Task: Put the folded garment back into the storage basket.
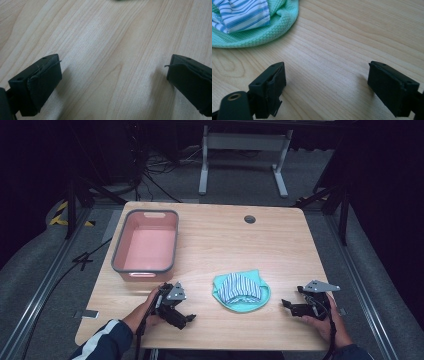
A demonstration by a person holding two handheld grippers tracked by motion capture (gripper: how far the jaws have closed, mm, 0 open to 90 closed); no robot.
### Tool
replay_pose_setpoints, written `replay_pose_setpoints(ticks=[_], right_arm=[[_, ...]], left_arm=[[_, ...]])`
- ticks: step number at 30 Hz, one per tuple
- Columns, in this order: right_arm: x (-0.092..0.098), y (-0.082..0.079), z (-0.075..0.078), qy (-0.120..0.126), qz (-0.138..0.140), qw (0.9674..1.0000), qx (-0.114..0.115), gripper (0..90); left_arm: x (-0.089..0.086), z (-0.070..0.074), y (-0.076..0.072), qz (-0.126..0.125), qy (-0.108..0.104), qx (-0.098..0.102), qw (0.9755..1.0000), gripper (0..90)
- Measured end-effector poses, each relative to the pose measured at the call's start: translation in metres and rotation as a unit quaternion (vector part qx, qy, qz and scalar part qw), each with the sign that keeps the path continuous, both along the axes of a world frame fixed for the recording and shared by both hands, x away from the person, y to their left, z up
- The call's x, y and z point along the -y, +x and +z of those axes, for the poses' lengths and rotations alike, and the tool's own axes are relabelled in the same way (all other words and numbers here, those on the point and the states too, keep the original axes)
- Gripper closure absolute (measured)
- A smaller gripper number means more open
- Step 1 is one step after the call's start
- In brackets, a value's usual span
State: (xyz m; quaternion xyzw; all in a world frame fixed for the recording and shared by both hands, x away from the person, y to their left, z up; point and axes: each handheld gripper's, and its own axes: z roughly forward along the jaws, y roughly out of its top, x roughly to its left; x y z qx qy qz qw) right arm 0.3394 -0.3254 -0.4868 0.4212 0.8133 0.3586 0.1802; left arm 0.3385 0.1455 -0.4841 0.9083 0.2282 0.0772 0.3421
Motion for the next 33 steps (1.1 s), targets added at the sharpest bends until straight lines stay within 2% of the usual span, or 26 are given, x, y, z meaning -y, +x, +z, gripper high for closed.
replay_pose_setpoints(ticks=[12,14,18,19,21,22,24,26,27,29,31,33], right_arm=[[0.0,0.0,0.0,0.0,0.0,1.0,0.001,15.5],[0.0,0.0,0.0,0.0,0.0,1.0,0.0,15.6],[0.0,0.0,0.0,-0.001,-0.003,1.0,0.001,15.1],[0.0,0.0,0.0,-0.001,-0.004,1.0,-0.001,15.0],[-0.001,0.0,0.001,-0.003,-0.005,1.0,-0.003,14.9],[-0.001,0.0,0.001,-0.004,-0.004,1.0,-0.003,14.9],[-0.001,0.001,0.001,-0.006,-0.005,0.9999,-0.007,15.4],[-0.002,0.0,0.003,-0.004,-0.018,0.9998,-0.012,21.3],[-0.002,0.0,0.005,0.001,-0.017,0.9998,-0.014,25.9],[-0.002,-0.001,0.01,0.016,-0.015,0.9997,-0.006,27.5],[-0.006,-0.002,0.016,0.025,-0.013,0.9996,0.002,29.7],[-0.007,-0.002,0.019,0.028,-0.009,0.9995,0.005,30.6]], left_arm=[[-0.001,0.0,0.0,-0.002,-0.001,0.001,1.0,0.1],[-0.002,0.0,-0.001,-0.011,0.001,0.004,0.9999,0.4],[-0.002,0.0,0.0,-0.011,-0.001,0.001,0.9999,0.2],[-0.002,0.001,0.0,-0.014,0.003,0.003,0.9999,0.3],[-0.003,0.002,0.0,-0.035,0.011,0.0,0.9993,0.8],[-0.004,0.004,0.0,-0.041,0.013,-0.004,0.9991,2.5],[-0.003,0.006,0.0,-0.033,0.012,-0.005,0.9994,6.7],[0.0,0.007,0.0,-0.03,0.002,-0.007,0.9995,18.9],[0.001,0.008,0.001,-0.03,0.008,-0.011,0.9995,19.6],[0.006,0.01,0.002,-0.035,-0.001,-0.01,0.9993,19.4],[0.011,0.015,0.003,-0.03,-0.01,-0.007,0.9995,27.7],[0.015,0.018,0.005,-0.023,-0.014,-0.003,0.9996,28.3]])
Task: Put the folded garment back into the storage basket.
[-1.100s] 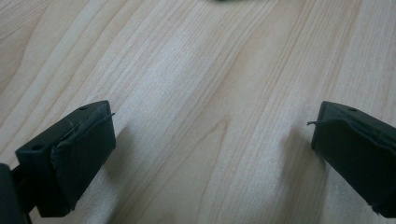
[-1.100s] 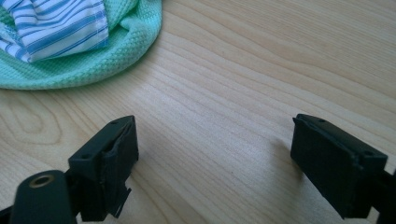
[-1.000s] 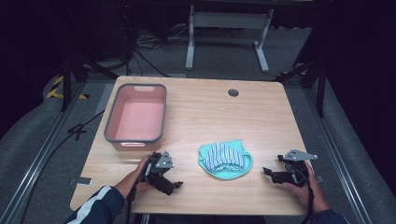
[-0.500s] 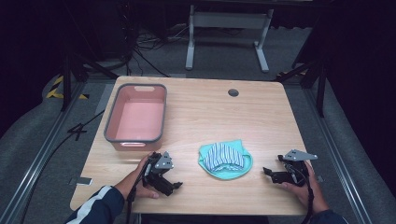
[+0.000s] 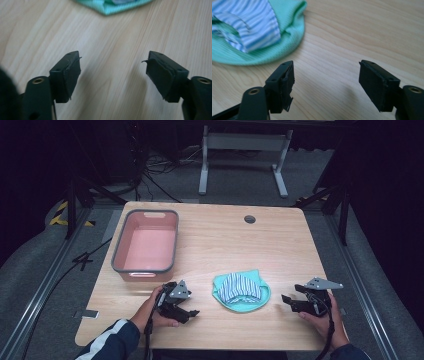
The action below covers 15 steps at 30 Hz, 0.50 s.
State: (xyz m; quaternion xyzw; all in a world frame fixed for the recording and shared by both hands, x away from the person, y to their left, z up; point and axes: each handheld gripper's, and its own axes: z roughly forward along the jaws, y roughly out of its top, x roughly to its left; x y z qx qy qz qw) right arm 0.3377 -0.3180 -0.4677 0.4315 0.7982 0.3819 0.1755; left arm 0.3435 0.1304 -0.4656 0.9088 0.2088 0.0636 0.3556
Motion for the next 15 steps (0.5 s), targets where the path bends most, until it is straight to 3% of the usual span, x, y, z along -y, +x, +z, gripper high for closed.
replay_pose_setpoints(ticks=[2,8,15], right_arm=[[-0.006,0.001,0.006,0.006,0.011,0.9999,0.004,32.9],[-0.026,0.008,0.015,-0.012,0.029,0.9994,0.016,37.7],[-0.048,0.023,0.02,-0.037,0.044,0.9981,0.022,40.4]], left_arm=[[0.006,0.005,0.003,0.011,0.004,0.006,0.9999,28.6],[0.019,0.012,0.012,0.037,-0.006,0.018,0.9991,34.6],[0.039,0.012,0.024,0.052,0.002,0.029,0.9982,36.4]])
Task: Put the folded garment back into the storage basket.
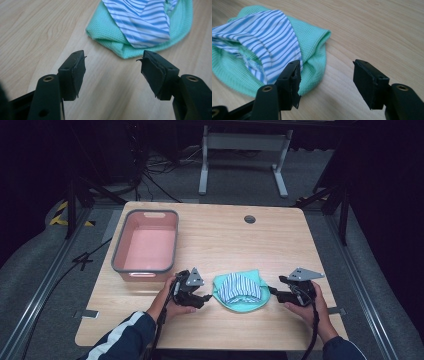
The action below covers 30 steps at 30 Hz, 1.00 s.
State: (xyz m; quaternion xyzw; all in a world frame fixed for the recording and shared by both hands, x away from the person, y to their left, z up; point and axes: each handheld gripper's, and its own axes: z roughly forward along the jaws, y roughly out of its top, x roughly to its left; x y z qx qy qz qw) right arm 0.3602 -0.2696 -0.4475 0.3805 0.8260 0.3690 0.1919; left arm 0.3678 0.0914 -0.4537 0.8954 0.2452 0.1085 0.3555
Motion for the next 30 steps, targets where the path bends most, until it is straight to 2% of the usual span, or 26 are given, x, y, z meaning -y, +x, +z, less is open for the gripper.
replay_pose_setpoints(ticks=[4,6,13,15,17,19,22,24,26,28,30], right_arm=[[-0.008,0.013,0.0,-0.005,0.003,1.0,-0.005,41.9],[-0.013,0.02,-0.001,-0.01,0.005,0.9999,-0.006,42.8],[-0.029,0.035,-0.008,-0.025,0.014,0.9994,-0.018,43.2],[-0.033,0.041,-0.013,-0.026,0.013,0.9993,-0.025,43.6],[-0.035,0.044,-0.016,-0.025,0.014,0.9992,-0.029,43.7],[-0.036,0.046,-0.019,-0.03,0.014,0.9989,-0.033,44.1],[-0.036,0.049,-0.022,-0.027,0.013,0.9987,-0.041,44.8],[-0.035,0.048,-0.023,-0.018,0.013,0.9986,-0.047,46.5],[-0.034,0.047,-0.024,-0.013,0.017,0.9982,-0.056,46.8],[-0.034,0.046,-0.026,-0.006,0.025,0.9974,-0.068,46.7],[-0.036,0.044,-0.025,-0.012,0.036,0.997,-0.068,46.9]], left_arm=[[0.009,0.003,0.006,0.013,0.005,0.016,0.9998,36.4],[0.012,0.002,0.011,0.021,-0.005,0.008,0.9997,36.4],[0.022,-0.008,0.022,0.03,-0.005,-0.005,0.9995,36.3],[0.024,-0.012,0.026,0.034,-0.012,-0.013,0.9993,35.4],[0.025,-0.014,0.028,0.036,-0.001,-0.011,0.9993,35.1],[0.026,-0.017,0.03,0.037,-0.003,-0.016,0.9992,34.4],[0.026,-0.02,0.032,0.037,-0.002,-0.015,0.9992,33.4],[0.026,-0.023,0.033,0.037,-0.002,-0.021,0.9991,32.8],[0.025,-0.024,0.034,0.039,-0.011,-0.027,0.9988,32.6],[0.025,-0.024,0.035,0.039,-0.007,-0.026,0.9989,31.9],[0.025,-0.024,0.035,0.038,-0.007,-0.026,0.9989,32.0]])
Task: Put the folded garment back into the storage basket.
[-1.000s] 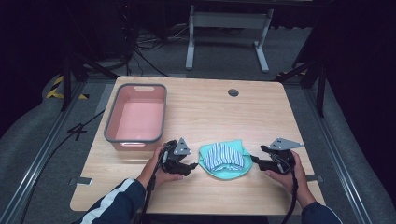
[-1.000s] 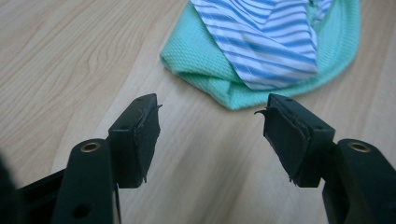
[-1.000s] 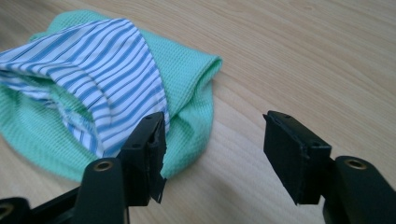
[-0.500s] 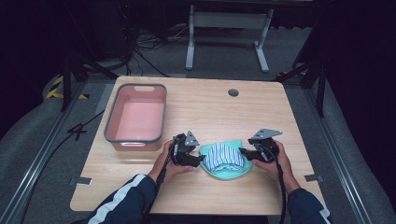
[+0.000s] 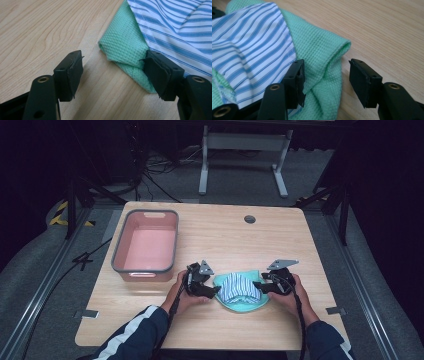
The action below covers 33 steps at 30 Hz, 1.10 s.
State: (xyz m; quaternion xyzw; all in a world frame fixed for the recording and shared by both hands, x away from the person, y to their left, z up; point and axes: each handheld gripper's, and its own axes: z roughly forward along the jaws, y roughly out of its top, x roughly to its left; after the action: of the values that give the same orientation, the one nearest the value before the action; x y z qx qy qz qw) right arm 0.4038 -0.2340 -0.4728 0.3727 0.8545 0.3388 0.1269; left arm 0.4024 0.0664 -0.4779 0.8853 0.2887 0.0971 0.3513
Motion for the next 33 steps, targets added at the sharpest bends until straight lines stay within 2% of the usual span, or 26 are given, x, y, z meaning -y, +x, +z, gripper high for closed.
replay_pose_setpoints(ticks=[3,6,8,10,11,13,16,19,23,28,33], right_arm=[[-0.003,-0.004,0.001,-0.007,0.008,0.9999,-0.002,47.2],[-0.005,-0.009,0.001,-0.003,0.007,1.0,0.0,52.2],[-0.006,-0.011,0.001,-0.003,0.003,1.0,0.0,55.6],[-0.008,-0.012,0.002,-0.003,0.004,1.0,-0.002,62.8],[-0.008,-0.012,0.002,-0.003,0.004,1.0,-0.002,62.8],[-0.009,-0.014,0.002,-0.002,0.005,1.0,-0.005,68.5],[-0.01,-0.015,0.002,0.005,0.002,1.0,-0.008,75.4],[-0.011,-0.018,0.001,0.006,-0.001,1.0,-0.003,80.5],[-0.013,-0.021,0.002,-0.003,-0.008,1.0,0.005,82.3],[-0.011,-0.023,0.009,0.014,-0.014,0.9998,0.005,82.5],[-0.011,-0.025,0.018,0.018,-0.012,0.9997,0.009,82.6]], left_arm=[[-0.001,0.0,0.001,-0.002,0.001,0.003,1.0,33.2],[-0.001,0.0,0.001,-0.005,-0.004,0.001,1.0,39.7],[-0.001,0.001,0.001,-0.014,-0.006,0.002,0.9999,46.0],[-0.001,0.002,0.001,-0.021,-0.008,-0.002,0.9997,58.1],[-0.001,0.002,0.001,-0.029,-0.005,-0.002,0.9996,58.1],[0.0,0.003,0.001,-0.04,-0.007,-0.007,0.9991,69.1],[0.0,0.003,0.002,-0.048,-0.012,-0.019,0.9986,77.8],[0.001,0.003,0.003,-0.051,-0.017,-0.024,0.9983,81.9],[0.003,0.006,0.003,-0.063,-0.003,-0.017,0.9979,84.2],[0.001,0.015,0.002,-0.06,-0.012,-0.008,0.9981,85.1],[0.002,0.022,0.002,-0.063,-0.007,-0.007,0.998,85.4]])
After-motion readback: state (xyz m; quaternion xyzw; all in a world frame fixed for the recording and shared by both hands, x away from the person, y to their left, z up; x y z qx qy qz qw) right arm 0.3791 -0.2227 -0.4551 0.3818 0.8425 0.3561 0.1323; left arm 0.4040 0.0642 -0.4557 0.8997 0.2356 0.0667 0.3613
